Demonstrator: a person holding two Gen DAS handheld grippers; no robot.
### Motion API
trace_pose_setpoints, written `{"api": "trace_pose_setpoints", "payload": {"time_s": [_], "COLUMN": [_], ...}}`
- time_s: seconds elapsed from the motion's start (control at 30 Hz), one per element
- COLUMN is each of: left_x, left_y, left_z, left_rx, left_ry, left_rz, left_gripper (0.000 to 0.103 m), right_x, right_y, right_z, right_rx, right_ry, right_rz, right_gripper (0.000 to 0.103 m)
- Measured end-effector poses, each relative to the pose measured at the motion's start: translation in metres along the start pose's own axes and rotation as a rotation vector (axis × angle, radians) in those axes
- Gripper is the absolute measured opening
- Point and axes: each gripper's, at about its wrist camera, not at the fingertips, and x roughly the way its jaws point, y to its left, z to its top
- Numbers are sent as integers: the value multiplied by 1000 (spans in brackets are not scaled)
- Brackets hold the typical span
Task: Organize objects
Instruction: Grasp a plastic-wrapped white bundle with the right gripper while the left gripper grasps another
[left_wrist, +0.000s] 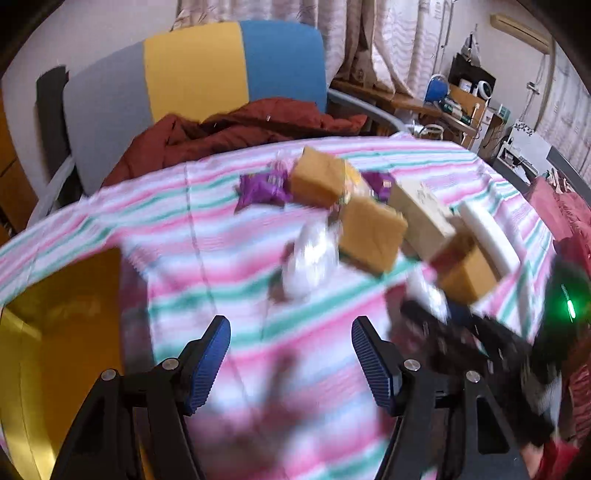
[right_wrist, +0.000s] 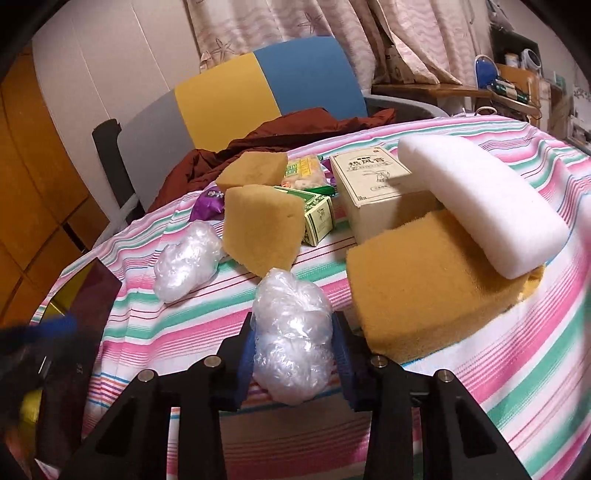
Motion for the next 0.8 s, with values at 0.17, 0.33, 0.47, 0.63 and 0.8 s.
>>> {"api": "trace_pose_setpoints", "payload": {"time_s": [0.17,0.33,0.47,0.63,0.8], "left_x": [25,47,68,83,76], "left_y": [-12,-26,-16,-5,0], "left_z": [22,31,33,27,12], "left_rx": [61,156,71,30,-14], "left_ry": [-32,-47,1,24,-22], "left_rz": [-20,42,35,100,82], "left_gripper": [70,71,71,38,37], "right_x": [1,2,1,1,0], "right_y": [-1,-1,-2,-2,-2], "right_z": [-1,-2,-2,-2,-1], "right_rx": [6,6,5,5,5], "right_ry": [-14,-20,-22,-22,-25], "right_rz": [8,9,9,9,10], "right_gripper": [39,39,39,39,39]}}
